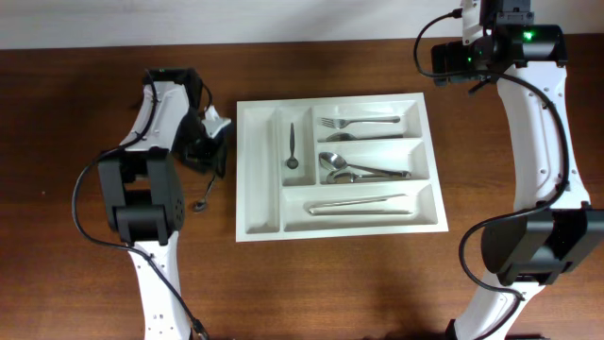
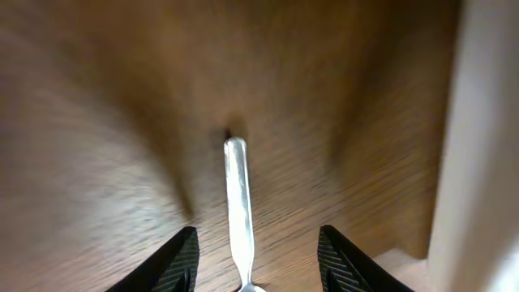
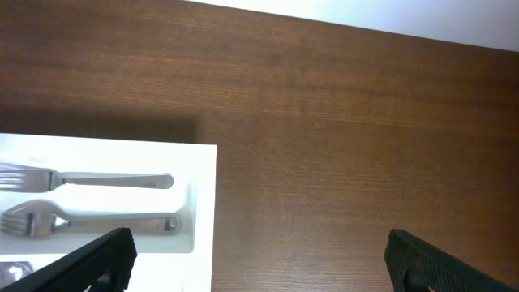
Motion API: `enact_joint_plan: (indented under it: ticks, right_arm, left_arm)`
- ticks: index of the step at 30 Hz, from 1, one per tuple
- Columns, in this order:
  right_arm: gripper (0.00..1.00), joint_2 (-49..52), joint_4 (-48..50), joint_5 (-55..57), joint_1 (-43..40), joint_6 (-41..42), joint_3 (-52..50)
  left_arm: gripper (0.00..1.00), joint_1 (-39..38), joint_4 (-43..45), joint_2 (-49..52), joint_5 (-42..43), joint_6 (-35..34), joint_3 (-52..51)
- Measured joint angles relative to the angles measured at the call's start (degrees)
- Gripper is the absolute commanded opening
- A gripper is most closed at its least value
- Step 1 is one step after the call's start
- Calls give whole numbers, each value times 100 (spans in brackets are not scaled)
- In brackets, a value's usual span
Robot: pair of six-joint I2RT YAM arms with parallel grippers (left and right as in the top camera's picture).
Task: Pack container
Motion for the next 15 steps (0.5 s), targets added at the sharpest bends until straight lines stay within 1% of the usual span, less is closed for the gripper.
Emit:
enact_joint_plan:
  ticks: [4, 15]
  right_arm:
    - [99, 0, 2, 0, 0, 0, 0]
    - [99, 0, 0, 0, 0, 0, 0]
  left_arm:
    - [48, 50, -9, -35, 2, 52, -260]
    - [48, 122, 9, -131, -22, 81, -345]
